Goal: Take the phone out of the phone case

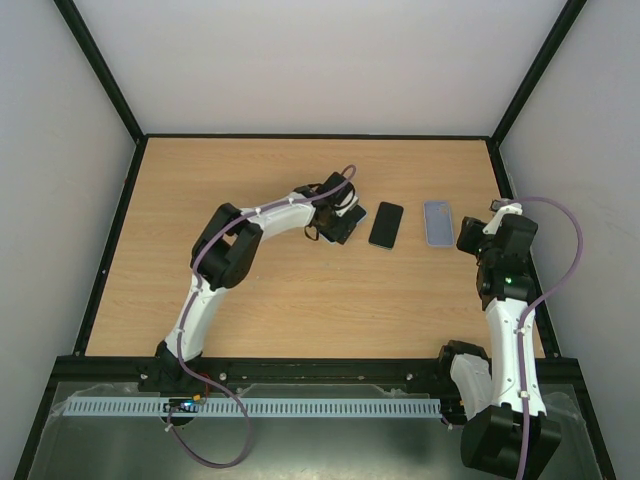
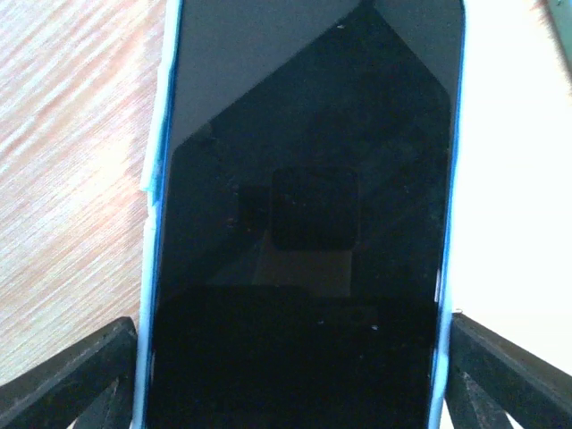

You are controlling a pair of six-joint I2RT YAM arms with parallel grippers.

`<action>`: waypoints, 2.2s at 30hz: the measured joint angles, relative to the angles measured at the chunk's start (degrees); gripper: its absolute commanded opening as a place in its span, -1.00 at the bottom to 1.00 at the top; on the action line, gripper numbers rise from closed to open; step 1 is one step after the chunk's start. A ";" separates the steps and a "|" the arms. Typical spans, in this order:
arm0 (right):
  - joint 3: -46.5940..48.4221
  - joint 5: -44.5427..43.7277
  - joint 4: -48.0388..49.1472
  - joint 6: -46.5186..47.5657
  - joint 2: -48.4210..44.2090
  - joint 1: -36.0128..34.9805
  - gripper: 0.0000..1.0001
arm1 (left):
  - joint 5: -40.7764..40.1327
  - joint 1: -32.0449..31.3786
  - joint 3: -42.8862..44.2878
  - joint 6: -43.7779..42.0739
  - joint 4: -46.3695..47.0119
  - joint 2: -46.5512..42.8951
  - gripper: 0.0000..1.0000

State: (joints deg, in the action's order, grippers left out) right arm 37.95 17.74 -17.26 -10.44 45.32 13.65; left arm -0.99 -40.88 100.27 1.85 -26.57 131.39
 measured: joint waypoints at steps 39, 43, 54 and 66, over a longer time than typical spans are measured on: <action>0.00 2.60 -0.02 0.79 -0.87 0.00 -0.19 | -2.84 -16.98 -31.78 24.09 -10.05 -23.61 0.99; 0.00 2.60 -0.02 0.81 -1.16 0.00 -0.19 | -2.56 -16.41 -31.67 24.17 -10.32 -23.56 0.99; 0.00 2.60 -0.02 0.83 -1.18 0.00 -0.19 | -3.26 -15.54 -30.08 23.26 -11.54 -22.56 0.99; 0.00 2.51 -0.02 0.81 -1.40 0.00 -0.19 | -0.96 -14.36 -29.18 21.59 -11.54 -21.59 0.80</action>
State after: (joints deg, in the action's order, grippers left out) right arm 37.95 20.25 -17.28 -9.63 43.92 13.65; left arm -1.96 -55.24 71.09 23.44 -38.11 109.80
